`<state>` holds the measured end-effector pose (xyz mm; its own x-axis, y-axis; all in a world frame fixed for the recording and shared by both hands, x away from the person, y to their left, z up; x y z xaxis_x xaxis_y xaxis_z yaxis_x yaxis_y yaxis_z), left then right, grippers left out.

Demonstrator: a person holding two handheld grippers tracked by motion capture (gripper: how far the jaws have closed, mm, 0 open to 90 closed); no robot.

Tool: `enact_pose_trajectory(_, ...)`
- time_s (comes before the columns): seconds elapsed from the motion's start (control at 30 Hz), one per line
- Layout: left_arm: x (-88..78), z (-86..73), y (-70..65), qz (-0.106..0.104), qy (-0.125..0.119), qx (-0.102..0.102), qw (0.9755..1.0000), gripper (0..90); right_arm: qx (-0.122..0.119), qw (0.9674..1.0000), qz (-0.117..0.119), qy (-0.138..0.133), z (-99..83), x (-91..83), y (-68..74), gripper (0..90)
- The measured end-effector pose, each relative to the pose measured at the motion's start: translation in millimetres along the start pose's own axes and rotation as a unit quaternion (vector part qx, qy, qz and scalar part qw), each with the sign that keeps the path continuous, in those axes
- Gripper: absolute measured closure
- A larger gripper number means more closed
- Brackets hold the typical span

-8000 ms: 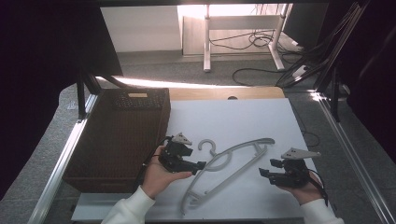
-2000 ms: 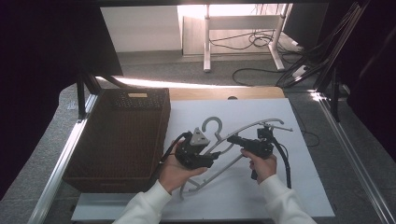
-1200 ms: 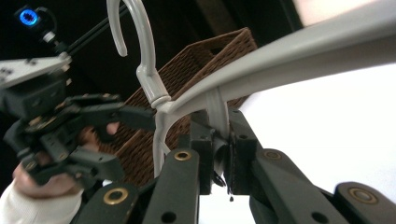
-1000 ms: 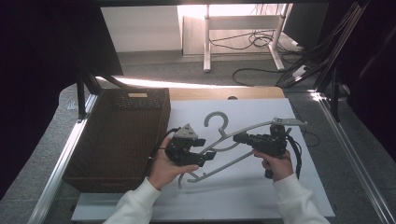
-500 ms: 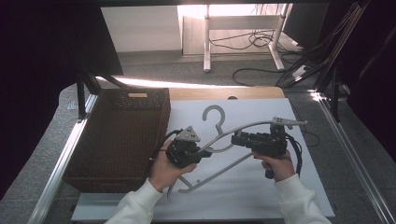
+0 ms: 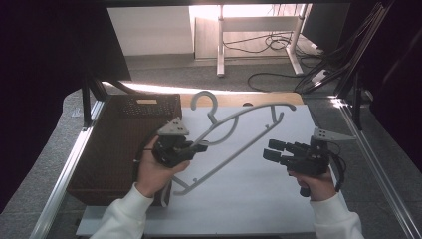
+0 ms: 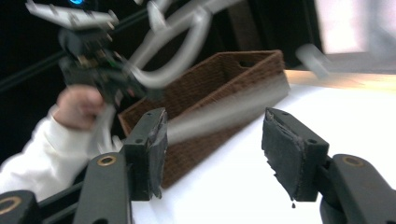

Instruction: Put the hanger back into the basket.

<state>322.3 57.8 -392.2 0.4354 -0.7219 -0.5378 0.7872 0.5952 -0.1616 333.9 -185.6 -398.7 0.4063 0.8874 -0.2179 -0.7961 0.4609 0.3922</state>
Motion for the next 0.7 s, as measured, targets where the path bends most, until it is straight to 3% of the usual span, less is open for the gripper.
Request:
enact_pose_trajectory(0.03, -13.2, 2.2, 9.7, 0.010, -0.007, -0.005, 0.9999, 90.0, -0.005, 0.9998, -0.020, 0.005, -4.2, -5.6, -6.8, 38.3)
enact_pose_trajectory(0.1, -19.4, 2.4, 14.8, 0.013, -0.010, -0.009, 0.9998, 90.0, -0.003, 0.9995, -0.029, 0.009, -6.9, -8.2, -10.7, 37.7)
enact_pose_trajectory(0.17, -36.7, 0.1, 32.6, 0.025, -0.018, -0.023, 0.9993, 90.0, -0.006, 0.9977, -0.062, 0.027, -17.6, -14.3, -23.4, 36.0)
enact_pose_trajectory(0.2, -36.7, 0.1, 32.6, 0.025, -0.018, -0.023, 0.9993, 90.0, -0.006, 0.9977, -0.062, 0.027, -17.6, -14.3, -23.4, 36.0)
enact_pose_trajectory(0.27, -47.3, -3.4, 46.8, 0.034, -0.020, -0.031, 0.9987, 90.0, -0.016, 0.9953, -0.084, 0.044, -26.6, -17.1, -31.7, 35.2)
enact_pose_trajectory(0.3, -52.4, -5.2, 54.4, 0.039, -0.023, -0.034, 0.9984, 90.0, -0.024, 0.9925, -0.104, 0.060, -35.4, -19.1, -39.6, 34.3)
enact_pose_trajectory(0.33, -62.7, -8.9, 70.1, 0.047, -0.027, -0.041, 0.9977, 90.0, -0.029, 0.9911, -0.112, 0.066, -39.5, -20.0, -43.4, 34.1)
enact_pose_trajectory(0.37, -62.7, -8.9, 70.1, 0.047, -0.027, -0.041, 0.9977, 90.0, -0.029, 0.9911, -0.112, 0.066, -39.5, -20.0, -43.4, 34.1)
enact_pose_trajectory(0.4, -73.3, -12.8, 86.8, 0.061, -0.030, -0.043, 0.9967, 90.0, -0.029, 0.9891, -0.124, 0.074, -45.9, -21.3, -50.0, 33.8)
enact_pose_trajectory(0.43, -73.3, -12.8, 86.8, 0.061, -0.030, -0.043, 0.9967, 90.0, -0.029, 0.9891, -0.124, 0.074, -45.9, -21.3, -50.0, 33.8)
enact_pose_trajectory(0.5, -83.2, -18.8, 104.4, 0.078, -0.028, -0.048, 0.9954, 90.0, -0.023, 0.9883, -0.131, 0.075, -49.4, -22.2, -55.6, 33.7)
enact_pose_trajectory(0.53, -91.7, -27.1, 122.0, 0.094, -0.027, -0.052, 0.9939, 90.0, -0.010, 0.9877, -0.137, 0.075, -51.4, -23.5, -59.7, 33.7)
enact_pose_trajectory(0.57, -91.7, -27.1, 122.0, 0.094, -0.027, -0.052, 0.9939, 90.0, -0.010, 0.9877, -0.137, 0.075, -51.4, -23.5, -59.7, 33.7)
enact_pose_trajectory(0.6, -95.7, -31.8, 130.5, 0.101, -0.026, -0.054, 0.9931, 90.0, -0.005, 0.9873, -0.141, 0.074, -53.0, -24.6, -63.7, 33.5)
enact_pose_trajectory(0.63, -102.5, -42.5, 146.2, 0.114, -0.024, -0.057, 0.9915, 90.0, 0.000, 0.9871, -0.141, 0.075, -54.2, -24.7, -65.0, 33.5)
enact_pose_trajectory(0.7, -105.0, -48.3, 153.2, 0.121, -0.021, -0.060, 0.9906, 90.0, 0.000, 0.9867, -0.144, 0.075, -55.7, -24.9, -67.2, 33.4)
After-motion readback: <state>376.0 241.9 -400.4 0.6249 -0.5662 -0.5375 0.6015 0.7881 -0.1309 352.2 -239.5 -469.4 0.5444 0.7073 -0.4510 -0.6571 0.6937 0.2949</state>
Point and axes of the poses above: each handheld gripper's, and its own axes: x roughly forward along the jaws, z roughly out of its top, y roughly to its left, the point moved 9 cm from there along x, roughly forward along the jaws, and after that the axes turned 2 degrees about -z, right-handed, at the moved point
